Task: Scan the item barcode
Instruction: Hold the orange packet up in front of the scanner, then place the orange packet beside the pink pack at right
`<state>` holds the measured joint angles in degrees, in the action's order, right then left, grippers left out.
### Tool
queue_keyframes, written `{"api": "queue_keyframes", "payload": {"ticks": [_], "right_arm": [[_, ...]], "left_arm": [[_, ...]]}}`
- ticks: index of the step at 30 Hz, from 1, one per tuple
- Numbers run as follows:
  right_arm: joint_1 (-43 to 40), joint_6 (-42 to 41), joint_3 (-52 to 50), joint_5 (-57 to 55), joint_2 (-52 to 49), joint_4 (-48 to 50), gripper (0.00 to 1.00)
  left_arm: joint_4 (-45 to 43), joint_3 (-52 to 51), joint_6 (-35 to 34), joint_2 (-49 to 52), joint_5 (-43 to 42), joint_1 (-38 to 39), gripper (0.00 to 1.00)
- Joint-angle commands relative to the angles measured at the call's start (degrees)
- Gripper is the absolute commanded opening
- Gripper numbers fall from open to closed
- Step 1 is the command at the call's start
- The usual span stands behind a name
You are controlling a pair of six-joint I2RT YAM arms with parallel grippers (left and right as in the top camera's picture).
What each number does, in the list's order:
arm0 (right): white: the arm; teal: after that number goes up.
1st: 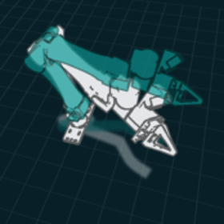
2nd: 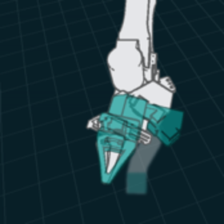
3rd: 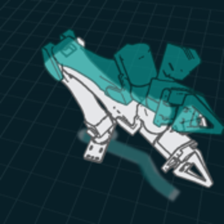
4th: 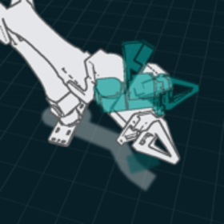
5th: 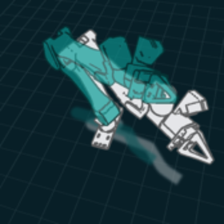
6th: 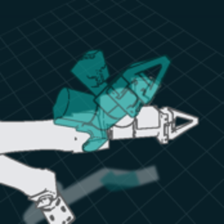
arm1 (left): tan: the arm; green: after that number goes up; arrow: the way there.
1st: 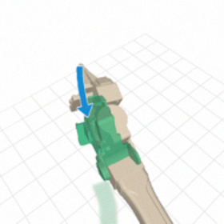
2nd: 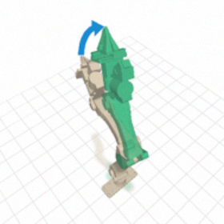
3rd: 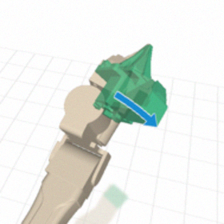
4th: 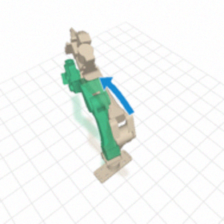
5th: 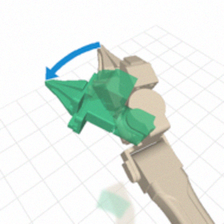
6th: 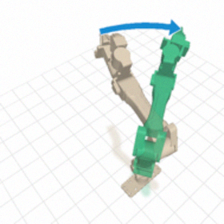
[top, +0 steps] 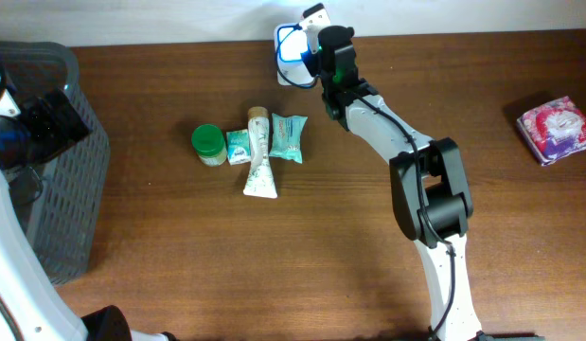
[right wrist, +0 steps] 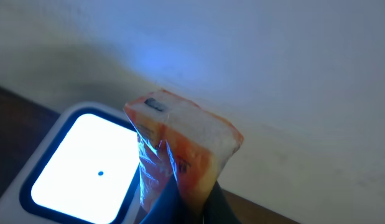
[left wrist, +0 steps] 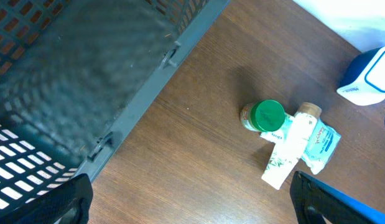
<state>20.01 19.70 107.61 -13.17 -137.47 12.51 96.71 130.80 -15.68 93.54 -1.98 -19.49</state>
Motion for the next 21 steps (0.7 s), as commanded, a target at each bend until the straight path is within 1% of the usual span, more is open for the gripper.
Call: {"api": "queue_keyframes", "payload": {"ticks": [1,4,6,7,9,11,13,14,15,16,19,21], "right_arm": [[0.7,8.0,1.4,-0.8,-0.5,-2.3,0.04],[1.3,9.3,1.4,-1.0,-0.5,-2.7,0.04],[3.3,16.3,1.4,-1.6,-0.5,-1.6,0.04],[4.5,19.2,1.4,-3.9,-0.5,0.7,0.04],[5.4,22.8,1.4,-4.5,-0.5,1.4,0.04],[5.5,22.8,1.4,-5.7,-0.5,-0.3,0.04],[5.4,16.8,1.5,-9.3,-0.3,0.4,0.04],[5.4,12.7,1.8,-11.2,0.3,0.4,0.04],[4.8,6.6,2.3,-13.2,1.8,0.3,0.04],[3.7,2.4,2.4,-13.4,4.1,-1.1,0.04],[-5.6,-17.1,2.4,-13.4,12.1,-19.5,0.04],[-12.4,-23.8,2.3,-13.4,13.5,-30.8,0.04]], "left_arm": [[0.0,0.1,-0.3,-0.6,-0.2,-0.2,0.99],[0.0,0.1,-0.3,-0.6,-0.2,-0.2,0.99],[0.0,0.1,-0.3,-0.6,-0.2,-0.2,0.99],[0.0,0.1,-0.3,-0.6,-0.2,-0.2,0.99],[0.0,0.1,-0.3,-0.6,-0.2,-0.2,0.99],[0.0,0.1,-0.3,-0.6,-0.2,-0.2,0.99],[0.0,0.1,-0.3,-0.6,-0.2,-0.2,0.99],[0.0,0.1,-0.3,-0.6,-0.2,-0.2,0.99],[0.0,0.1,-0.3,-0.6,-0.2,-0.2,0.99],[0.0,0.1,-0.3,-0.6,-0.2,-0.2,0.99],[0.0,0.1,-0.3,-0.6,-0.2,-0.2,0.99],[0.0,0.1,-0.3,-0.6,-0.2,-0.2,0.99]]}}
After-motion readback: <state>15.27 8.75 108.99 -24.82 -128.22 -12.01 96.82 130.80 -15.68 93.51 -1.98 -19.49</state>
